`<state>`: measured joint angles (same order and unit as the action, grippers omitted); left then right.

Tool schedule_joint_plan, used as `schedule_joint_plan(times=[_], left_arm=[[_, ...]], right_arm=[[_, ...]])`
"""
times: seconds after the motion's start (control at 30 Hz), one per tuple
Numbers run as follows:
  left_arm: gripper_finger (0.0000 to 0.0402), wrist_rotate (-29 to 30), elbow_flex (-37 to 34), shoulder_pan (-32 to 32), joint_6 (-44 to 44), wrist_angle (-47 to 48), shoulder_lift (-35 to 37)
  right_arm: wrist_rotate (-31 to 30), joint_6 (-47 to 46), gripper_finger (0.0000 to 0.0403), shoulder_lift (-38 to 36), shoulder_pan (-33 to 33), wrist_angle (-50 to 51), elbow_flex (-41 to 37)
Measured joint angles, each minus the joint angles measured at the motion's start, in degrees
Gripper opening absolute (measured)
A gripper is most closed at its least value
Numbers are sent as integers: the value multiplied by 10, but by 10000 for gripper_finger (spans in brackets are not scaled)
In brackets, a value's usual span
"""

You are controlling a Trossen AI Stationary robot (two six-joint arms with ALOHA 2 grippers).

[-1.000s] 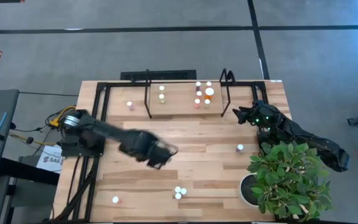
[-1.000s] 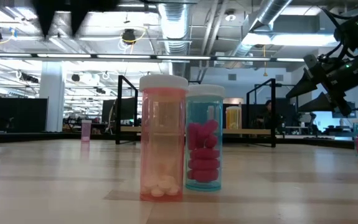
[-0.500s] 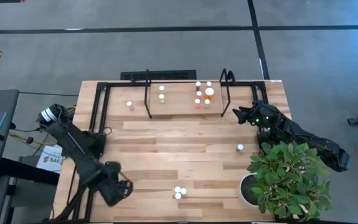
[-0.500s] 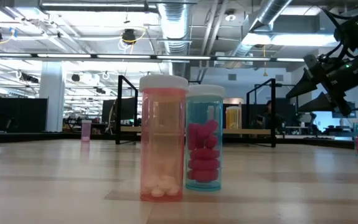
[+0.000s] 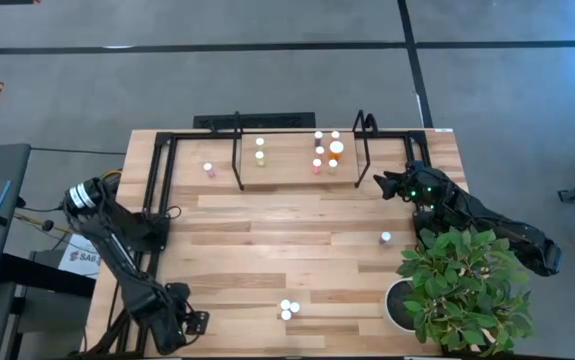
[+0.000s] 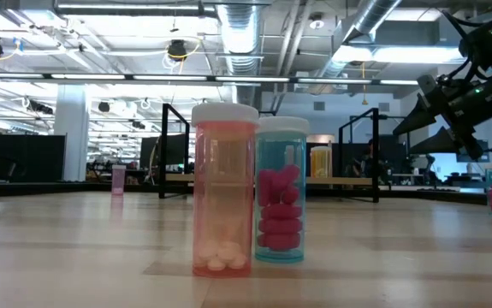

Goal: Pick and place medicine bottles onto shelf by color
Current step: Put the pink pill bottle on the shelf

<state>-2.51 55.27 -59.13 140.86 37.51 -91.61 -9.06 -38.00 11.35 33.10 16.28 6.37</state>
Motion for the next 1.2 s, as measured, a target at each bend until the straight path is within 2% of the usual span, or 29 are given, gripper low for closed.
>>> schedule_joint_plan(times=[0.33, 0.5, 0.87, 1.2], left_arm=[[267, -2, 0, 12, -22, 15, -13], [260, -33, 0, 33, -50, 30, -13], [155, -26, 0, 37, -70, 25, -13], [121, -43, 0, 51, -73, 25, -13]], right_arm=[[0, 0, 305, 0, 0, 0, 0], [0, 0, 305, 0, 0, 0, 0], [0, 0, 305, 0, 0, 0, 0], [0, 0, 305, 0, 0, 0, 0]])
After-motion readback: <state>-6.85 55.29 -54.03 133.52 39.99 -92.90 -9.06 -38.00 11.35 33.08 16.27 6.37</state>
